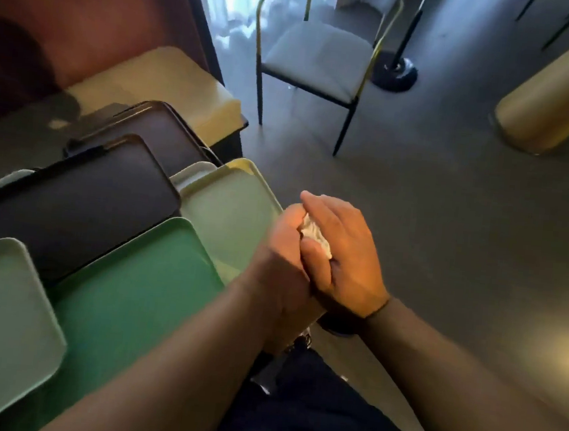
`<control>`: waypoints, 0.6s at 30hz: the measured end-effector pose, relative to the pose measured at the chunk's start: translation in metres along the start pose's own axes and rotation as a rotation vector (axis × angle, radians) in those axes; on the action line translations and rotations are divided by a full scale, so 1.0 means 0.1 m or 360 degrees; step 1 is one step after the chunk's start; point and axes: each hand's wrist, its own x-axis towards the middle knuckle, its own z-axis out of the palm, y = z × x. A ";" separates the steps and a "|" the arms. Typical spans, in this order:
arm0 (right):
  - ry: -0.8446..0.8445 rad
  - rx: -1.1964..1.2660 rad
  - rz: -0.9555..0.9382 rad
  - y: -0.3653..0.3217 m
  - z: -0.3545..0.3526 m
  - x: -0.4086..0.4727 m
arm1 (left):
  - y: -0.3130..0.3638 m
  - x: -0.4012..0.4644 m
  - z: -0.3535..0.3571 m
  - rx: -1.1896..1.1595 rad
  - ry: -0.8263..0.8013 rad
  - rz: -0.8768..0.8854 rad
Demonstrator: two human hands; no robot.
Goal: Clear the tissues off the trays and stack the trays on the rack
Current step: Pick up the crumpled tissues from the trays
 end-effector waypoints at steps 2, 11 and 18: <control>0.0061 0.0068 0.0127 0.33 -0.19 -0.19 | -0.29 0.23 0.28 0.0046 0.0064 0.0059; -0.0124 0.0181 0.1962 1.80 -0.17 -1.24 | -1.57 1.46 0.36 0.0517 0.0313 -0.0590; -0.0031 0.0597 0.2645 2.40 0.22 -1.68 | -2.15 1.92 0.35 0.0477 0.0513 -0.0701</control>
